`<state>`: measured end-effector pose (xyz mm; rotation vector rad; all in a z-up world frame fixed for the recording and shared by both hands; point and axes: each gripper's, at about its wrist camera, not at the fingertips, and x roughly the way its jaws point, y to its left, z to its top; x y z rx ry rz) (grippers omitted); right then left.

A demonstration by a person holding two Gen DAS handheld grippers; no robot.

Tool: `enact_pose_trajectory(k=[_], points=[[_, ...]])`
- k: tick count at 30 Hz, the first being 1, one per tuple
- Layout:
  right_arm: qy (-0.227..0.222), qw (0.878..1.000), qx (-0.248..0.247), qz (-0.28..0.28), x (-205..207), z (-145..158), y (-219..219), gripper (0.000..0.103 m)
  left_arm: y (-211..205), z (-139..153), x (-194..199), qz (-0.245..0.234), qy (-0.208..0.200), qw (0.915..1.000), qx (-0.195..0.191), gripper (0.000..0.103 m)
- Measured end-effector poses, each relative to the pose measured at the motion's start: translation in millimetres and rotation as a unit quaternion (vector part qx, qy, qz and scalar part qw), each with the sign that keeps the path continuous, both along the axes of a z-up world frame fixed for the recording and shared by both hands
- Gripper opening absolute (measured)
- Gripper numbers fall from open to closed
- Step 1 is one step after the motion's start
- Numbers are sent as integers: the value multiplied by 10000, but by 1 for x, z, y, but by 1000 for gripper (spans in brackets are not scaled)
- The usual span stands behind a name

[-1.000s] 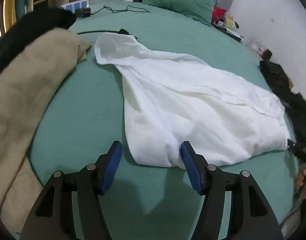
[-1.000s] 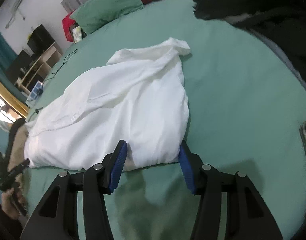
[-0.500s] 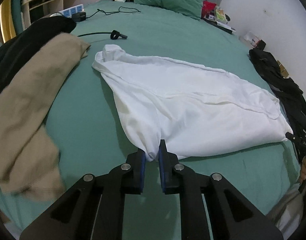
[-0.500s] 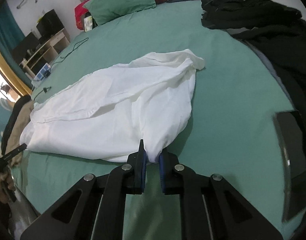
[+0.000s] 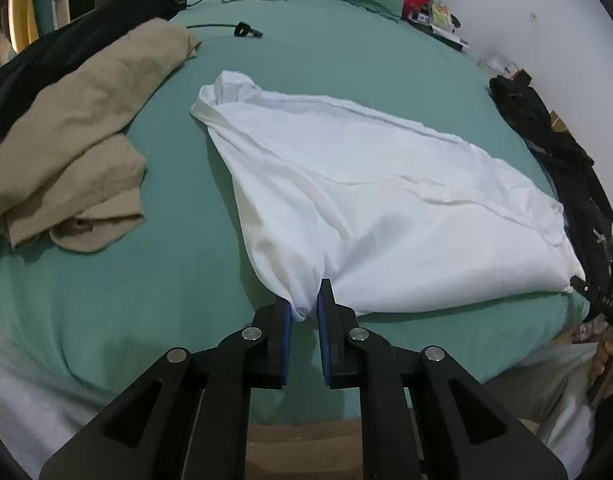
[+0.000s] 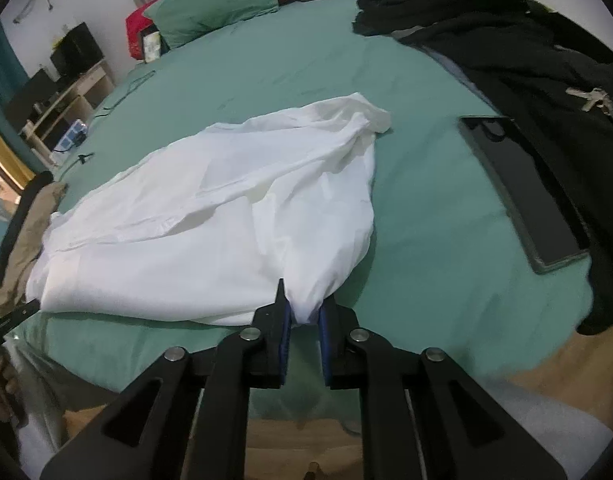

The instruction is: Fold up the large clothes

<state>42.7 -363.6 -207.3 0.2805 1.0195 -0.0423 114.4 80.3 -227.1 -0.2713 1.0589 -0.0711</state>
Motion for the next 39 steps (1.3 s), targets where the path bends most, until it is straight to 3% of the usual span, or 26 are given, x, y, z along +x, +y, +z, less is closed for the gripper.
enact_pose_trajectory(k=[2, 4, 7, 11, 13, 15, 18, 20, 22, 26, 30, 39], points=[[85, 9999, 16, -93, 2, -2, -3, 16, 5, -3, 1, 80, 92, 9999, -74, 15], [168, 9995, -41, -257, 4, -4, -5, 25, 9, -2, 2, 195, 156, 9995, -180, 20], [73, 9984, -172, -537, -1, 1, -7, 32, 17, 8, -2, 414, -15, 9990, -170, 36], [-578, 9932, -600, -813, -9, 38, -3, 33, 23, 33, -12, 648, -513, 9963, -221, 45], [-1151, 9890, -727, -572, -12, 54, 8, 34, 14, 45, -10, 464, -753, 9958, -222, 48], [-1298, 9895, -632, -63, -6, 48, 22, 35, 3, 49, -2, 170, -803, 9962, -288, 48], [-828, 9957, -237, 327, 18, 27, 41, 36, -15, 42, 15, -201, -560, 9968, -534, 48], [-724, 9959, 57, 543, 30, 17, 52, 35, -25, 25, 31, -441, -139, 9969, -635, 48], [-508, 9963, 48, 692, 40, 6, 61, 36, -35, 11, 41, -555, 63, 9967, -596, 48], [-204, 9959, 119, 876, 60, -6, 65, 36, -39, 4, 51, -597, 58, 9967, -539, 48], [-206, 9945, -181, 1015, 78, -8, 71, 36, -41, 4, 67, -734, 67, 9966, -374, 48], [-170, 9941, -47, 1070, 112, -5, 57, 36, -62, 11, 99, -930, -36, 9955, 154, 48]])
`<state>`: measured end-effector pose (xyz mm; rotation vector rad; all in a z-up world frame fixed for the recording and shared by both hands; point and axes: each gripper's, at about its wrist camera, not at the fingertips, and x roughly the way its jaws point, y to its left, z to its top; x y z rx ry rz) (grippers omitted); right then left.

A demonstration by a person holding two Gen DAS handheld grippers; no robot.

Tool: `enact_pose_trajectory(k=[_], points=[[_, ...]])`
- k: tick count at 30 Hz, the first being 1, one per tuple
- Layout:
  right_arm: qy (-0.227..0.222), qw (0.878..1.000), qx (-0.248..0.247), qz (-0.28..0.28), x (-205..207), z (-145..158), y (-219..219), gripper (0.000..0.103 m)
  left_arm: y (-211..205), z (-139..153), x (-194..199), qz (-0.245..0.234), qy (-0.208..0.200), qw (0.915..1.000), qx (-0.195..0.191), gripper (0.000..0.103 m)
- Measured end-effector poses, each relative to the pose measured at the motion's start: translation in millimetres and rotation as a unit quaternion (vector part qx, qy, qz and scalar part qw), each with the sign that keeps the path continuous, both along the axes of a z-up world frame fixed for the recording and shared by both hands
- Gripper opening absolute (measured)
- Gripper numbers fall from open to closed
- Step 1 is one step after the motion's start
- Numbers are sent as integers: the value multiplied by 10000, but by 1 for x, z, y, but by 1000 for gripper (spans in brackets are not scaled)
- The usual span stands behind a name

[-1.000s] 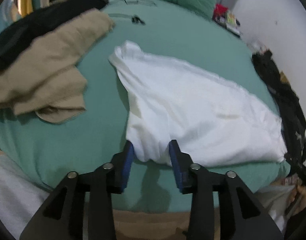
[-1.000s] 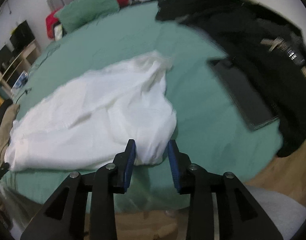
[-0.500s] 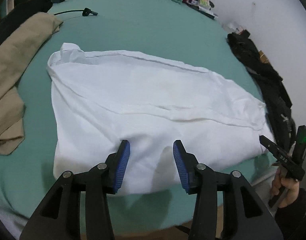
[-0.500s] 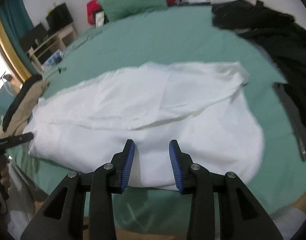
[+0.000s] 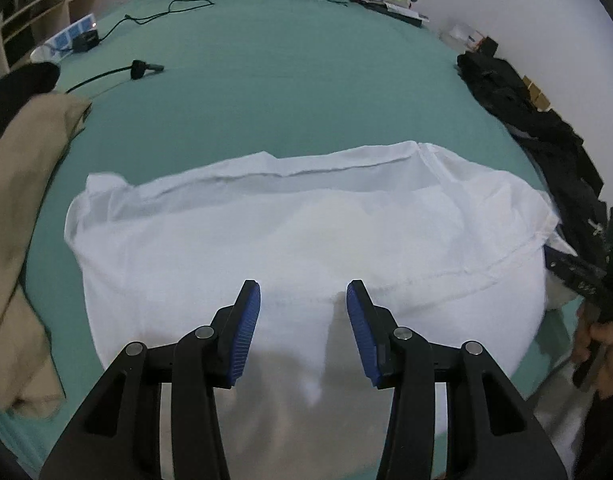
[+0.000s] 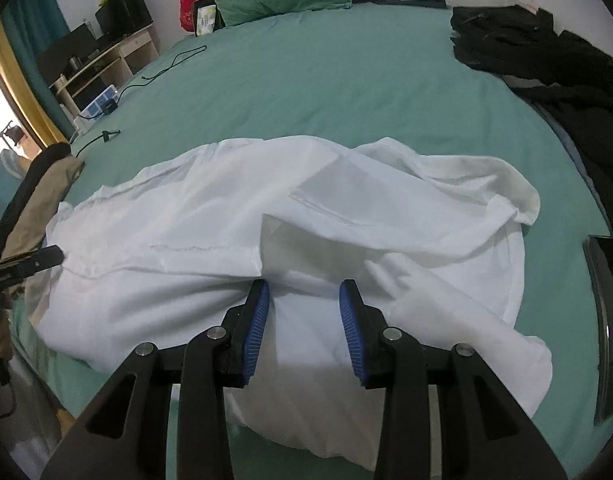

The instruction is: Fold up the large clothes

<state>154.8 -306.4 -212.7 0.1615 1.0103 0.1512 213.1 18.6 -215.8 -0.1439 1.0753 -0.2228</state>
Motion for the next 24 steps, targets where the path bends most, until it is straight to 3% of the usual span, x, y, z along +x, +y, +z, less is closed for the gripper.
enact_pose_trajectory(k=[6, 11, 13, 16, 19, 22, 24], points=[[-105, 9998, 83, -171, -8, 9, -14, 44, -6, -9, 12, -146, 103, 9998, 38, 47], [-201, 9996, 194, -108, 0, 12, -14, 44, 1, 2, 6, -149, 13, 9995, -271, 47], [-375, 9985, -372, -144, -2, 18, -12, 44, 5, 15, -2, -128, -172, 9990, -386, 48], [-441, 9916, -1213, -97, 1, 18, -7, 44, 7, 22, -11, -180, -210, 9993, -241, 48], [-580, 9869, -1501, -72, 3, 23, -4, 44, 6, 19, -19, -381, -203, 9990, -72, 51], [-670, 9844, -1624, -99, 3, 26, -3, 45, 0, 11, -25, -560, -151, 9977, 360, 55], [-627, 9853, -1583, -148, 2, 25, -5, 51, -5, 9, -27, -784, -127, 9960, 400, 55]])
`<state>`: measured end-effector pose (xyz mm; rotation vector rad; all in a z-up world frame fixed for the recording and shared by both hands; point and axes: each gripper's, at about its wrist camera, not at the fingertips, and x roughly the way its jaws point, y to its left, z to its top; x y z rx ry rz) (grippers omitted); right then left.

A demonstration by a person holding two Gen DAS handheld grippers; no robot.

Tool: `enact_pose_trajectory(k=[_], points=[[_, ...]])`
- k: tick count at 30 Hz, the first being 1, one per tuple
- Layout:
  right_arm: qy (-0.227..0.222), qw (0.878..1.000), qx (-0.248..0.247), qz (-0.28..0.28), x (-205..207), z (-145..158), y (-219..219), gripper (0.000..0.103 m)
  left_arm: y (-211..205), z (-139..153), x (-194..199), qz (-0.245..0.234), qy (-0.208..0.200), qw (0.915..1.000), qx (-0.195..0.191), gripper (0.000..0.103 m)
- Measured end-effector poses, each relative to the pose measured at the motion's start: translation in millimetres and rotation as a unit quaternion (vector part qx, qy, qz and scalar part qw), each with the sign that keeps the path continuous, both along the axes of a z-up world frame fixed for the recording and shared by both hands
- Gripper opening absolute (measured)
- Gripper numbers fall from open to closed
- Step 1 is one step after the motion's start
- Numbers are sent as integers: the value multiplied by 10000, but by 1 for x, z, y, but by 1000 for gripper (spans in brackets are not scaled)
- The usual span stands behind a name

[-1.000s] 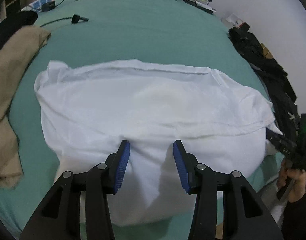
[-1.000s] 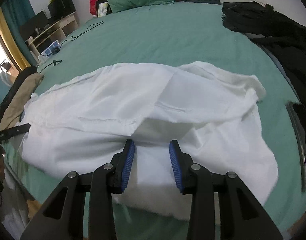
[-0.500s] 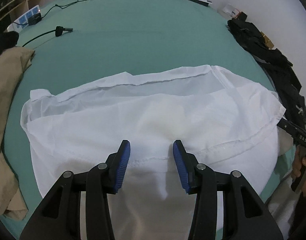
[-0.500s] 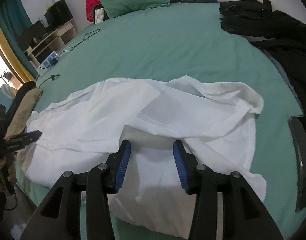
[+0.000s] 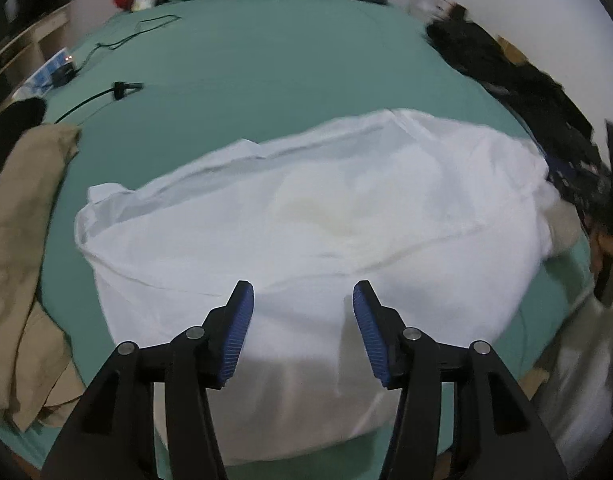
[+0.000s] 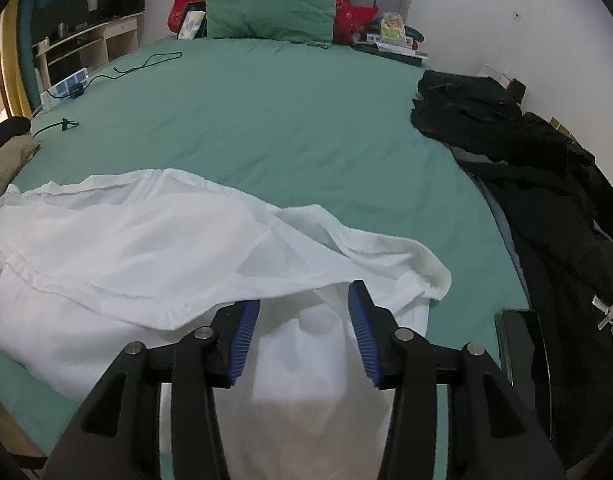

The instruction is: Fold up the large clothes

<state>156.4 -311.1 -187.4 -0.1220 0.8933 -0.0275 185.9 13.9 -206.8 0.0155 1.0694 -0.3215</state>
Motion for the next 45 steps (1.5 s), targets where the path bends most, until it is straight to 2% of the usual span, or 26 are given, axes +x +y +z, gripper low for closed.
enact_pose_trajectory(k=[2, 5, 7, 9, 13, 14, 16, 18, 20, 21, 22, 23, 24, 28, 34, 36, 42, 43, 44, 45], points=[[-14, 10000, 53, -19, -4, -1, -2, 54, -7, -1, -1, -203, -86, 9995, 237, 55], [-29, 9999, -96, -102, -7, -3, -4, 55, -10, -4, 8, -142, -204, 9977, 626, 55], [-10, 9998, 20, -173, -8, -3, -8, 55, -12, -6, 16, -119, -263, 9976, 624, 55], [-14, 9996, 163, -230, -9, -3, -12, 58, -19, -12, 24, -236, -138, 9978, 605, 55], [-112, 9995, 24, -306, -13, -4, -14, 63, -25, -17, 28, -358, -54, 9977, 573, 55], [-111, 9995, 36, -285, -13, -5, -15, 63, -23, -18, 29, -345, -11, 9985, 434, 51], [-68, 9998, 91, -173, -6, -7, -13, 63, -17, -20, 31, -299, 99, 9993, 191, 34], [-84, 9995, 299, -60, 0, -7, -11, 63, -13, -18, 30, -234, 76, 9997, 95, 8], [-162, 9978, 645, 32, 5, -5, -12, 62, -8, -9, 30, -198, -6, 9998, -53, 7], [-185, 9969, 768, 56, 8, -4, -12, 55, -7, -6, 30, -180, -47, 9998, -82, 6], [-176, 9962, 848, 54, 12, -4, -13, 44, -4, 1, 31, -134, -117, 9998, -128, 6], [-121, 9961, 869, 29, 16, -5, -13, 11, -3, 6, 32, -104, -163, 9997, -161, 6], [-60, 9960, 893, 7, 20, -6, -13, 2, -2, 11, 34, -75, -220, 9995, -199, 6], [-157, 9935, 1122, -56, 31, -2, -18, 2, 1, 28, 45, 30, -432, 9987, -280, 6], [-356, 9913, 1266, -71, 64, 11, -30, 2, 5, 35, 77, 202, -625, 9974, -298, 6], [-228, 9898, 1404, -19, 83, 10, -34, 2, 4, 32, 93, 260, -701, 9970, -197, 6], [255, 9880, 1525, 3, 138, -14, -42, 4, 13, 11, 153, 555, -537, 9970, -82, 6], [378, 9867, 1584, 8, 146, -20, -43, 6, 17, 6, 162, 625, -459, 9969, -111, 6], [468, 9864, 1575, 6, 151, -23, -44, 15, 20, 3, 169, 685, -391, 9968, -120, 6], [559, 9865, 1537, -24, 157, -27, -46, 34, 25, 0, 175, 774, -338, 9964, -119, 6]])
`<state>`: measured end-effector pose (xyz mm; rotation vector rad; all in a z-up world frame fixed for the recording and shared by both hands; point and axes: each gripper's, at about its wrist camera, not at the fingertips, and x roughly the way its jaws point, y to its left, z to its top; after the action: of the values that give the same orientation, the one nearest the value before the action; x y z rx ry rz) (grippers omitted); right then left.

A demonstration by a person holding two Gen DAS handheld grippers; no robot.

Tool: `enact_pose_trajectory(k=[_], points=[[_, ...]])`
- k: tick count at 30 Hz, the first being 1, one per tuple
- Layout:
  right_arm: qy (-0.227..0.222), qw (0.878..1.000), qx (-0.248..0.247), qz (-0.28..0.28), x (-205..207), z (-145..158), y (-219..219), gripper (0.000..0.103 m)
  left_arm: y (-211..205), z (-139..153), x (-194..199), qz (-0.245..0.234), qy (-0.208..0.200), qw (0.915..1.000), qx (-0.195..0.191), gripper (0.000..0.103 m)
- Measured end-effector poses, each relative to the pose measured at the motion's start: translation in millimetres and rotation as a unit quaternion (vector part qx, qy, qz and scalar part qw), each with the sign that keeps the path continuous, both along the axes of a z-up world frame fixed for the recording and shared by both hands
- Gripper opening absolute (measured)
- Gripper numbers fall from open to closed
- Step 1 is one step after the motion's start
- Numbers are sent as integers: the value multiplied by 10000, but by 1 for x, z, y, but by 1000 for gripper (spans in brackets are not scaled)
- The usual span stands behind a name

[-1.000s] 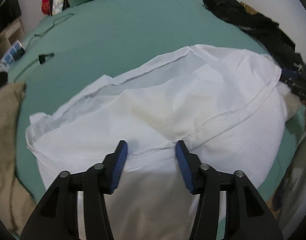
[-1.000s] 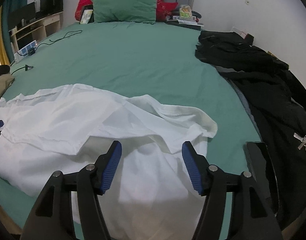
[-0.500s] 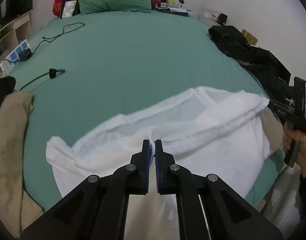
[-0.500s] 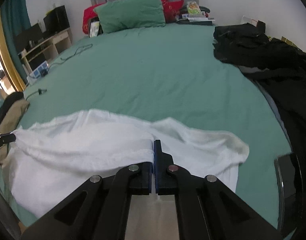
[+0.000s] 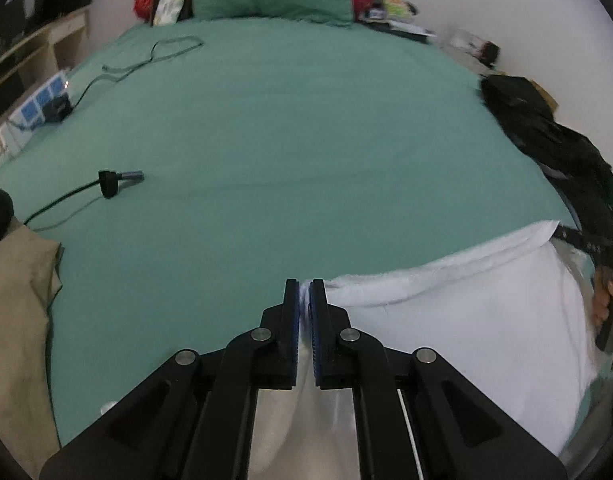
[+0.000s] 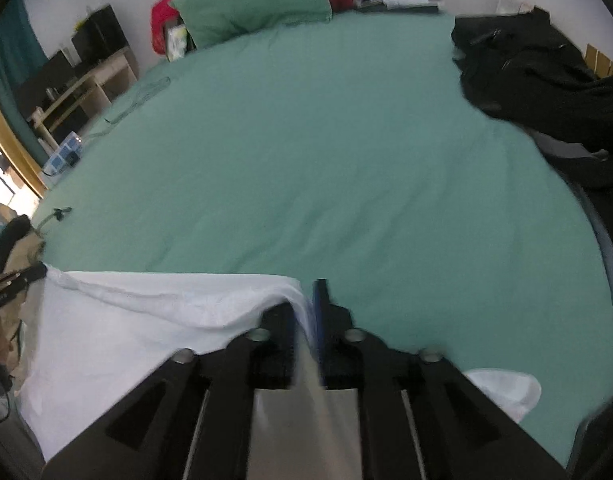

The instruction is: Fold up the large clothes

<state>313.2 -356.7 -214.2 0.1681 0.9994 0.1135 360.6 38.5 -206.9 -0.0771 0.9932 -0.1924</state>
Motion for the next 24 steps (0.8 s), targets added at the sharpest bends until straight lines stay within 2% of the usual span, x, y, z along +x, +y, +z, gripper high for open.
enact_pose_trajectory(k=[1, 2, 4, 5, 6, 8, 11, 14, 17, 20, 23, 24], points=[[62, 10000, 9, -6, 5, -2, -3, 46, 5, -4, 5, 104, 100, 9999, 51, 6], [69, 9999, 103, -5, 7, -1, -7, 64, 9, -7, 6, 204, 170, 9996, 96, 6], [14, 9982, 596, -83, 7, 4, -24, 67, 26, -9, 6, 472, 297, 9984, 51, 26], [-29, 9968, 771, -187, 5, 8, -32, 67, 36, -7, 3, 631, 311, 9975, 14, 47], [-144, 9944, 942, -457, 0, 14, -46, 68, 43, -4, -1, 762, 262, 9967, 33, 56], [-279, 9915, 956, -837, -11, 22, -65, 68, 60, 9, -17, 1049, 98, 9943, 175, 56], [-491, 9859, 879, -1334, -42, 33, -87, 68, 73, 24, -46, 1203, -57, 9924, 259, 56], [-447, 9786, 1025, -1729, -84, 29, -98, 68, 85, 29, -86, 1396, -133, 9901, 111, 57], [-253, 9734, 1144, -1969, -130, 19, -99, 68, 93, 18, -124, 1553, -20, 9877, -152, 57], [14, 9747, 1001, -2001, -160, 7, -95, 68, 89, -3, -157, 1413, 256, 9881, -555, 60], [154, 9789, 865, -1843, -173, -4, -93, 68, 79, -32, -162, 1052, 716, 9906, -508, 60], [90, 9803, 909, -1749, -175, -5, -92, 68, 77, -36, -163, 1034, 687, 9914, -412, 60]])
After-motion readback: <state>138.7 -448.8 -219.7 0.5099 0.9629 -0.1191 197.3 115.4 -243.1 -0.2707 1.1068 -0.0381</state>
